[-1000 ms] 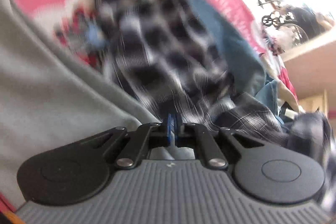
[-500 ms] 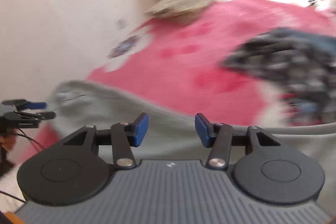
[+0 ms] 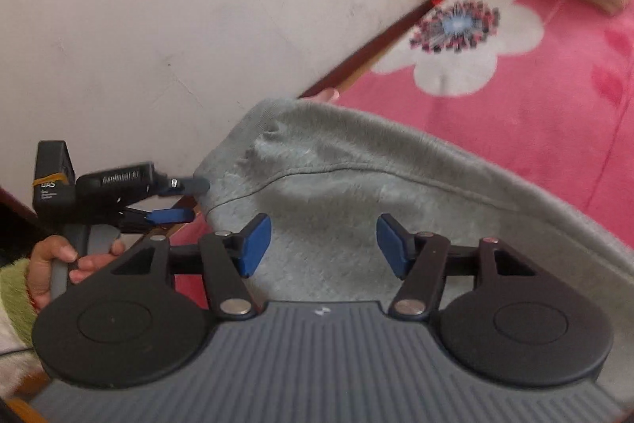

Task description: Fold clothes

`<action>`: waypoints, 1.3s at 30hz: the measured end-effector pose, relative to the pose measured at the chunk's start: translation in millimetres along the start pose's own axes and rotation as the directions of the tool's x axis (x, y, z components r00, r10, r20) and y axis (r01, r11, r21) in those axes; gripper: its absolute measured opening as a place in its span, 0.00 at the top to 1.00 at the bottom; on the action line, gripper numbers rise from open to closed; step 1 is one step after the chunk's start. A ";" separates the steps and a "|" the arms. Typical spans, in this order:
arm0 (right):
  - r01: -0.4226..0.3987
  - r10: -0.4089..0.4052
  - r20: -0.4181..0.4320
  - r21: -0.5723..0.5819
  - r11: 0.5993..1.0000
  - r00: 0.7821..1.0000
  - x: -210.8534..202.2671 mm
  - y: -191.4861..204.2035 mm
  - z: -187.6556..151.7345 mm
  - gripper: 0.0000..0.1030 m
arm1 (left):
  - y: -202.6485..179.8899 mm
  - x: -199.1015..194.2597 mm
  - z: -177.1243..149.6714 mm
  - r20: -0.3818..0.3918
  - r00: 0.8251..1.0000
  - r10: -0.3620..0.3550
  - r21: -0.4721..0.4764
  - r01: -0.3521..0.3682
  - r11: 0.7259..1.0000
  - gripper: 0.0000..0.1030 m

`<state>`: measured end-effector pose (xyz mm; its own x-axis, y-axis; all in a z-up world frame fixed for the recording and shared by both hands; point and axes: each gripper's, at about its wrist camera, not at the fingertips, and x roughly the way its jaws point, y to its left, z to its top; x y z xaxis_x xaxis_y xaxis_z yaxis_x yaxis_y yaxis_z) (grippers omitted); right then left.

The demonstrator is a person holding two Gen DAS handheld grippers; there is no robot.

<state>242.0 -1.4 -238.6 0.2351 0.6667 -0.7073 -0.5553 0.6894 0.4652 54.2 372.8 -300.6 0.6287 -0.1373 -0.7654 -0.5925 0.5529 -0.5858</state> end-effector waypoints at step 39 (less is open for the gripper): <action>0.032 -0.380 0.322 0.726 0.687 0.867 -267.1 -211.6 -212.4 0.57 | -313.6 41.8 -381.3 -0.403 0.912 0.079 0.903 0.382 0.195 0.70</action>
<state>127.3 -385.5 -261.1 0.6719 0.4072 -0.6186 0.2048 0.7006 0.6836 74.3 -119.8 -250.4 0.3232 -0.4127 -0.8516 0.5801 0.7974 -0.1662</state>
